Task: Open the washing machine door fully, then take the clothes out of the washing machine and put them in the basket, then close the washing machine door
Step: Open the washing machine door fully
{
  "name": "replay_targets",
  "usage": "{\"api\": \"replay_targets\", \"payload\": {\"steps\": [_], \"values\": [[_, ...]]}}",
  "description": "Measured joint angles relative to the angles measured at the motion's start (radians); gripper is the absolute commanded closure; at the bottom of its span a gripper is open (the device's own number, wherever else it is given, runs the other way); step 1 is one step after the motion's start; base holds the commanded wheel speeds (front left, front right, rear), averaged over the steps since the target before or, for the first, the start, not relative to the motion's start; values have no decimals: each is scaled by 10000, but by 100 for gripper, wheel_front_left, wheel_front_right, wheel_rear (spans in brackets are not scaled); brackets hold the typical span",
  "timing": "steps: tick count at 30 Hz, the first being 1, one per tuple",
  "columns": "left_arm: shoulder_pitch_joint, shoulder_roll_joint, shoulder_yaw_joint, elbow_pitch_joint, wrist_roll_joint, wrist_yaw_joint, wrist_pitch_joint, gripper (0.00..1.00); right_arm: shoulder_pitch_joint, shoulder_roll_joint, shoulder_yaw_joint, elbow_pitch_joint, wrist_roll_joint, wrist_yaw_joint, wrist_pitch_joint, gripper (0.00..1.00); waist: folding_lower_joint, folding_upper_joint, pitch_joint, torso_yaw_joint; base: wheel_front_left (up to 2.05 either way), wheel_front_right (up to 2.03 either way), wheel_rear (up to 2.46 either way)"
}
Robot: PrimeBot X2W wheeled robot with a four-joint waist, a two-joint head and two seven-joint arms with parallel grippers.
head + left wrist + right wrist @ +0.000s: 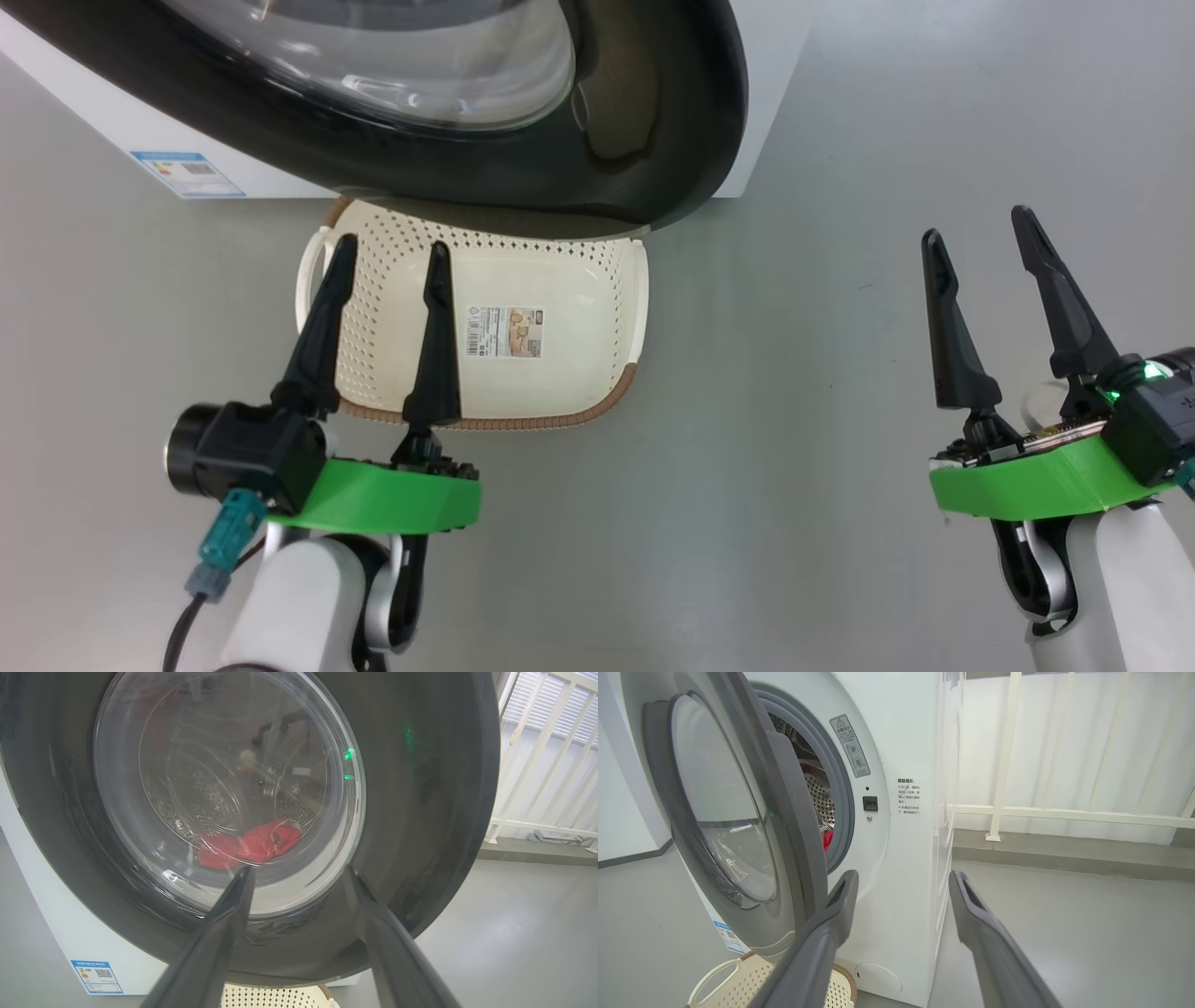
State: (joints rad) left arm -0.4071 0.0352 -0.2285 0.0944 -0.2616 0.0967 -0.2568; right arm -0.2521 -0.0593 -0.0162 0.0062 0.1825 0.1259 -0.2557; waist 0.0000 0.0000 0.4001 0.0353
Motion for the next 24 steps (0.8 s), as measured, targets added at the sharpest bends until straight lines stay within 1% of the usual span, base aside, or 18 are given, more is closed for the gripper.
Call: {"api": "replay_targets", "payload": {"steps": [23, 24], "values": [[204, 0, -6, 2, 67, -2, 0, 0, 56, 35, -54, 104, 52, 0, 0, 0, 0, 0, -63, 9, 0, 0, 0], [204, 0, -6, 2, 67, -2, 0, 0, 56, 35, -50, 113, 54, 0, 0, 5, 0, 0, -58, 2, 0, 0, 0]]}}
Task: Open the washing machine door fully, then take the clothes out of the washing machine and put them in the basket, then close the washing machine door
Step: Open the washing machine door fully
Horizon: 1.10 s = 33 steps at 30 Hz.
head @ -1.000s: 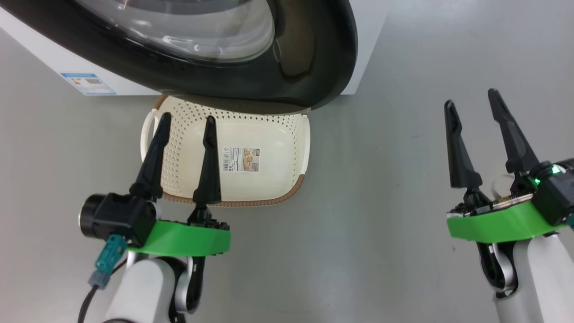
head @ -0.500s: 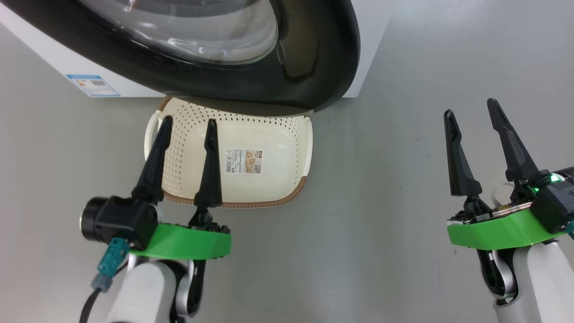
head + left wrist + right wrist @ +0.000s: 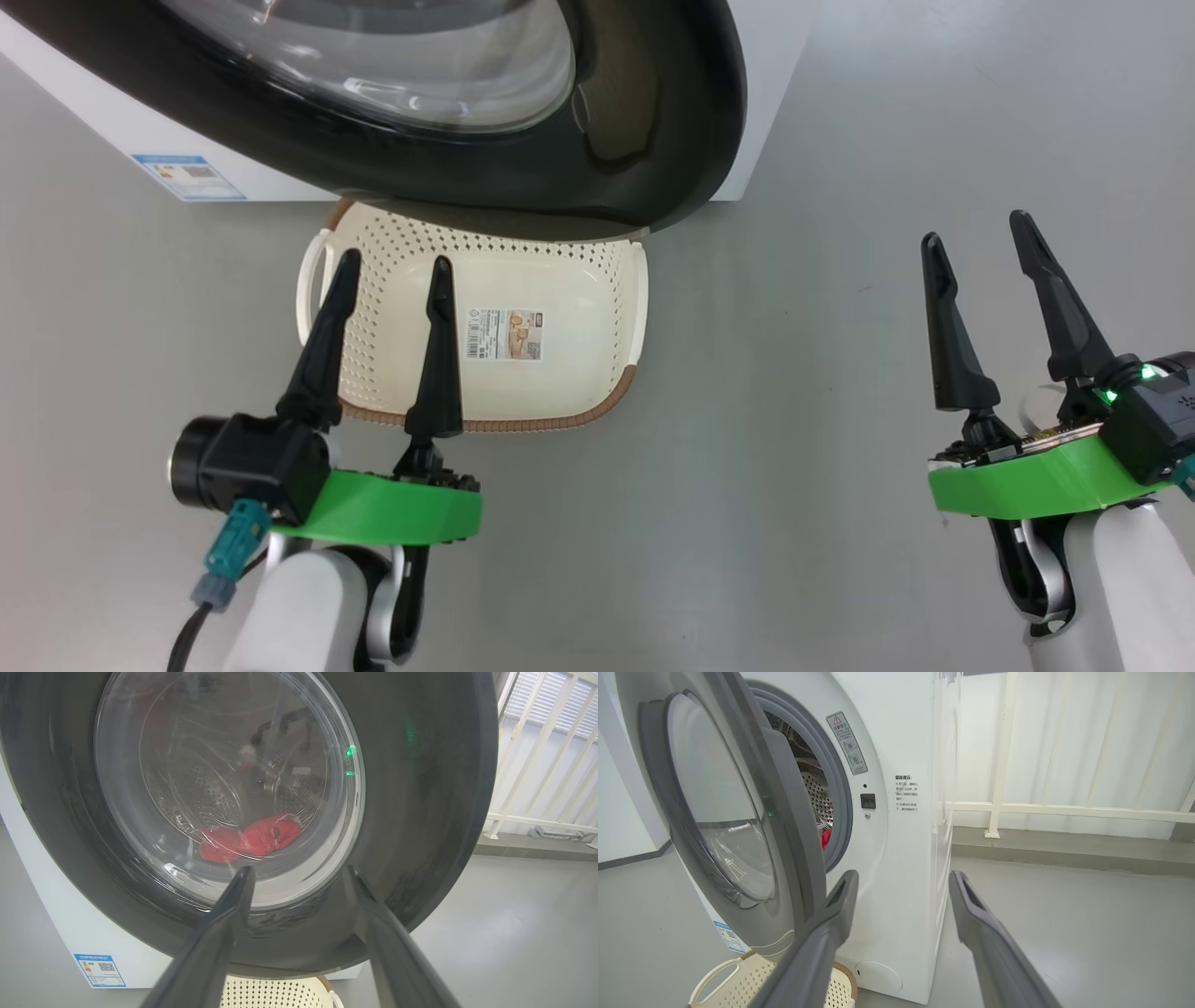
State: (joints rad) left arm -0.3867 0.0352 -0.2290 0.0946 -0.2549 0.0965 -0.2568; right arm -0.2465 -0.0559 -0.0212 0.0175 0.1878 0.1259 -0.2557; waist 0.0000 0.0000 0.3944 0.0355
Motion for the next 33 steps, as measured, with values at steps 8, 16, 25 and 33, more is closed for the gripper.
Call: {"api": "replay_targets", "payload": {"steps": [8, 16, 25, 33], "values": [[0, 0, 0, -61, 8, 0, 0, 0, -59, 6, 493, 318, 767, 0, 0, 100, 0, 0, 23, -8, 0, 0, 0], [-6, 4, -4, -73, 107, 2, 0, 0, -1386, -397, 1463, 982, 5172, 0, 182, 100, 0, 0, 126, 121, 0, 0, 0], [-15, 2, -12, -178, 178, 4, 0, 0, -3368, -1014, 1590, 1158, 10861, -2, 2650, 100, 0, 0, 407, 322, 0, 0, 0], [-60, -2, -186, -199, 178, 15, 0, 0, -5062, -1315, 1254, 2387, 14331, -2, 5699, 100, 0, 0, 752, 553, 0, 0, 0]]}}
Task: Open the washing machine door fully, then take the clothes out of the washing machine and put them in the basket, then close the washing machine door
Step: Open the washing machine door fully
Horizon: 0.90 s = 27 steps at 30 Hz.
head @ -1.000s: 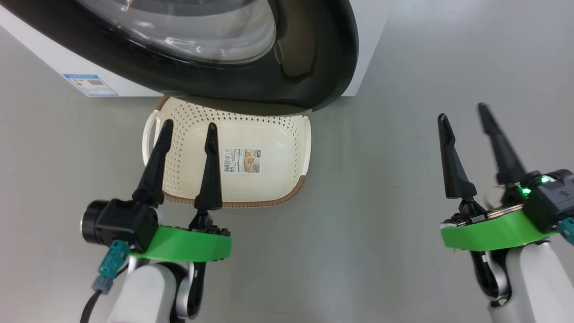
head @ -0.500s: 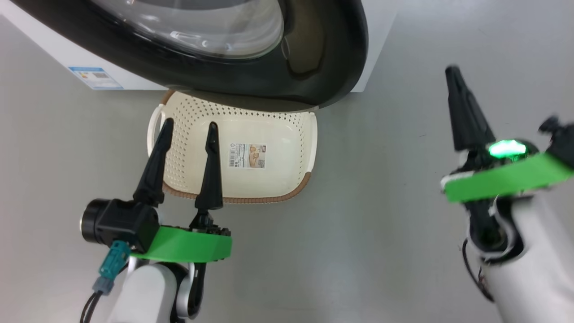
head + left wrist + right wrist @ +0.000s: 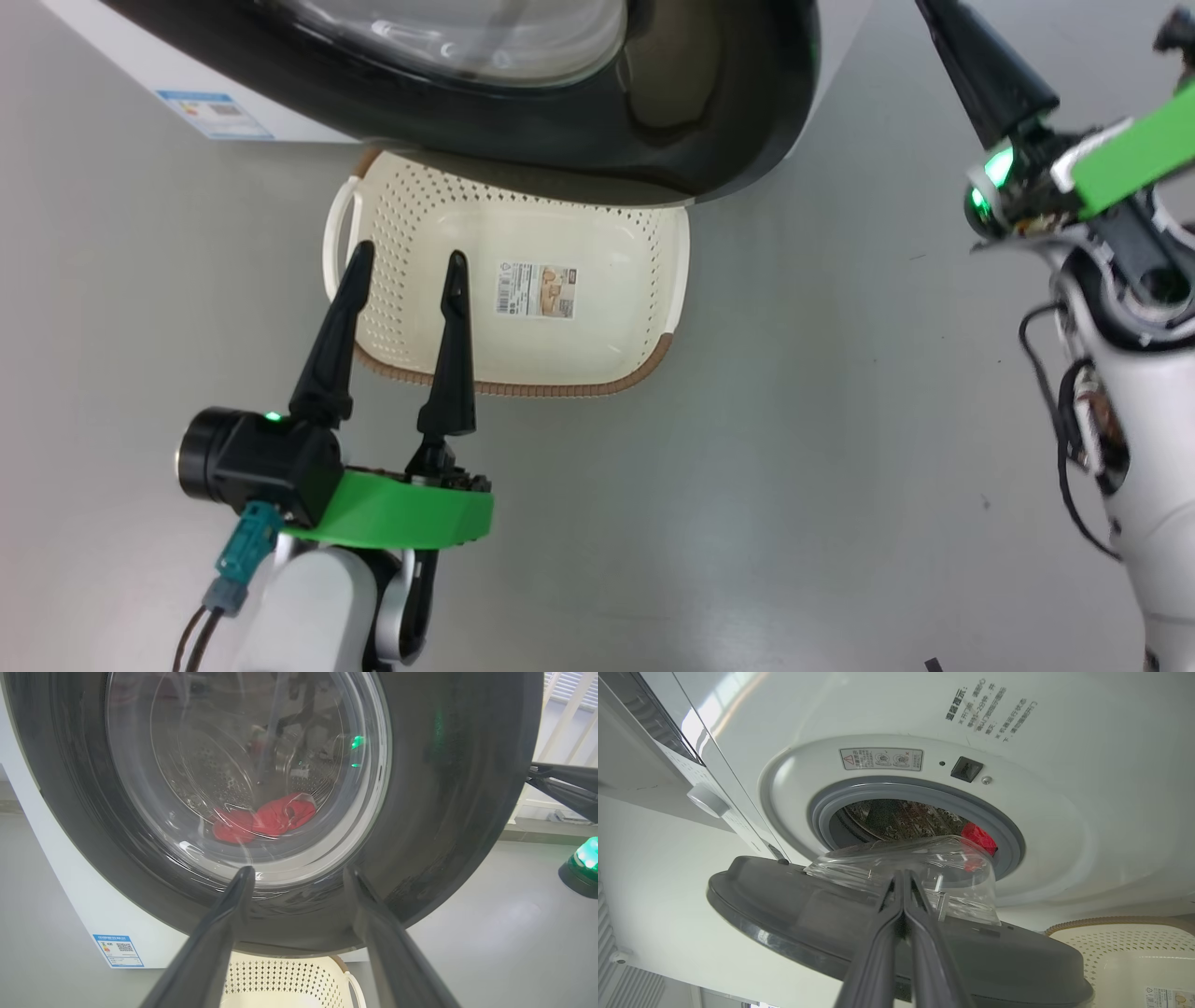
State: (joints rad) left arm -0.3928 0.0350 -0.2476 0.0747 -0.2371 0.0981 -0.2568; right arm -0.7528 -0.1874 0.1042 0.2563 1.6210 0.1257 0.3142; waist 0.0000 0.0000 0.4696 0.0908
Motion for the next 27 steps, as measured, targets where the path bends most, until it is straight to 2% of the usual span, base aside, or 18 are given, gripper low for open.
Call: {"api": "replay_targets", "payload": {"steps": [11, 19, 27], "values": [[-63, 2, -42, 8, 0, 73, 0, 0, -1752, -38, 113, 1737, 2637, -2, 3208, 100, 0, 0, 321, 195, 0, 0, 0], [-273, 0, -205, 2, -2, 86, 0, 0, -2812, -257, 495, 2880, 3164, 0, 3931, 100, 0, 0, 516, 294, 0, 0, 0], [-406, -2, -276, 52, -8, 165, 0, 0, -2973, -255, 949, 2963, 3336, 0, 4798, 100, 0, 0, 562, 297, 0, 0, 0]]}}
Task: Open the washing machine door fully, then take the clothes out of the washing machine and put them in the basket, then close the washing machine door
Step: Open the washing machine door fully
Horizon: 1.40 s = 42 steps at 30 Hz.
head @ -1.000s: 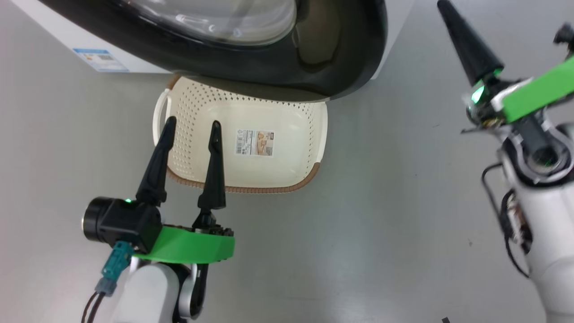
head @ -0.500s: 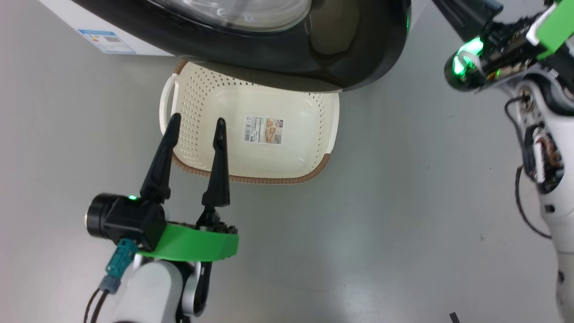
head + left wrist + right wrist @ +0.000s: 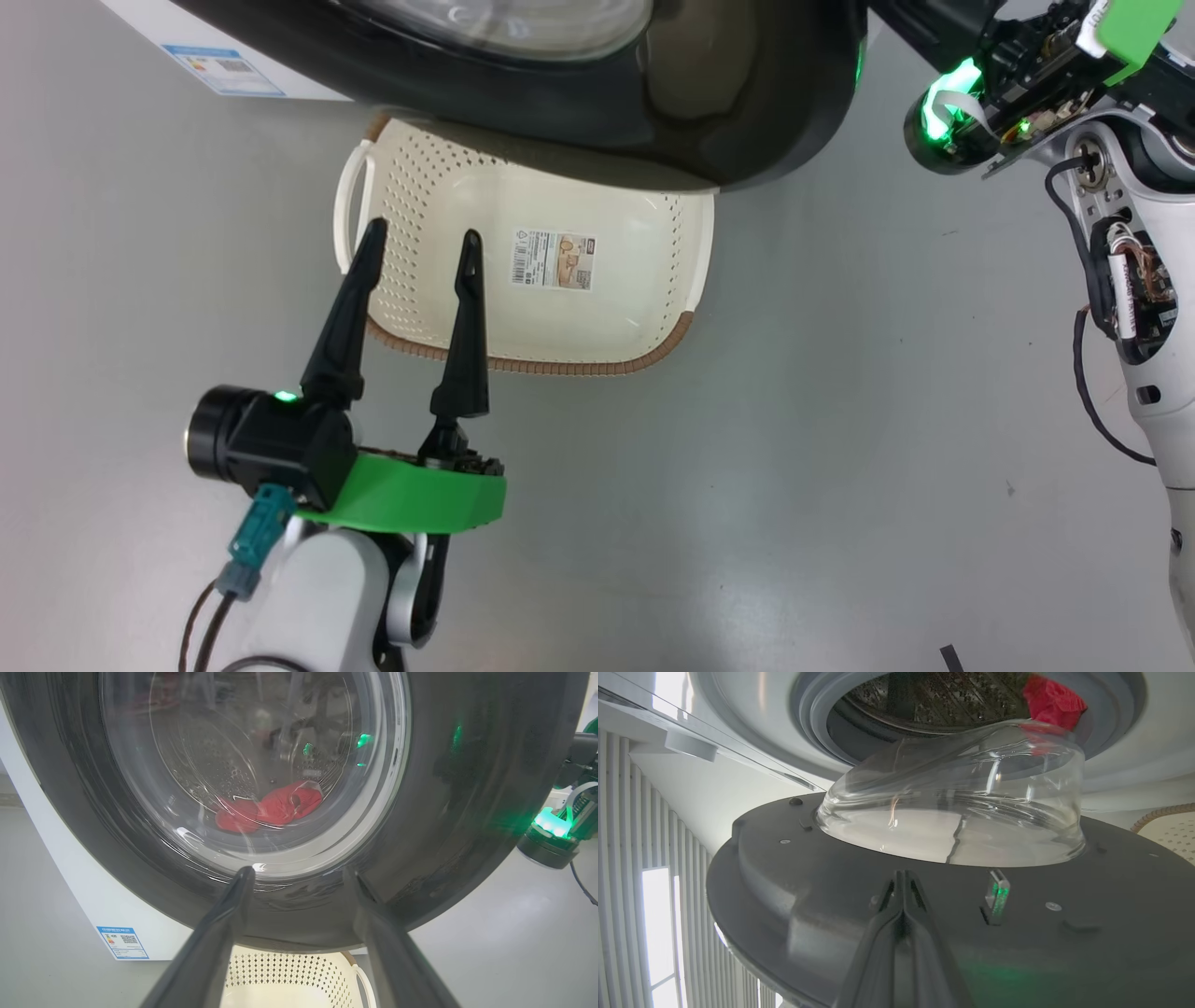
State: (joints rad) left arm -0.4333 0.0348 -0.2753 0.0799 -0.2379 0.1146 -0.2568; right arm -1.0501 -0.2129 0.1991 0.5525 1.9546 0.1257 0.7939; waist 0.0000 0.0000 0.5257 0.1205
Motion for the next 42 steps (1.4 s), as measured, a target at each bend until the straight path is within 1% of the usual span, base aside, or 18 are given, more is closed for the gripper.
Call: {"api": "replay_targets", "payload": {"steps": [8, 13, 24, 32, 34, 42], "values": [[1, 2, -31, 171, -8, 4, 0, 0, 82, -12, 244, -510, 249, -2, 548, 100, 0, 0, -218, 34, 0, 0, 0], [17, 0, -44, 276, -15, -8, 0, 0, 675, -29, 422, -894, 232, -2, 725, 100, 0, 0, -511, 88, 0, 0, 0], [488, 0, -33, 504, -104, -21, 0, 0, 1845, -40, 717, -1083, 148, 0, 773, 100, 0, 0, -1421, 308, 0, 0, 0], [921, 4, -31, 604, -117, -27, 0, 0, 2712, -61, 953, -1091, 123, 0, 790, 100, 0, 0, -2133, 670, 0, 0, 0], [1015, 2, -29, 631, -140, -98, 0, 0, 2881, -58, 1062, -1103, 84, -2, 807, 100, 0, 0, -2299, 786, 0, 0, 0], [1303, 4, -25, 717, -284, -96, 0, 0, 3405, -17, 1480, -1001, -119, 0, 817, 100, 0, 0, -2900, 1379, 0, 0, 0]]}}
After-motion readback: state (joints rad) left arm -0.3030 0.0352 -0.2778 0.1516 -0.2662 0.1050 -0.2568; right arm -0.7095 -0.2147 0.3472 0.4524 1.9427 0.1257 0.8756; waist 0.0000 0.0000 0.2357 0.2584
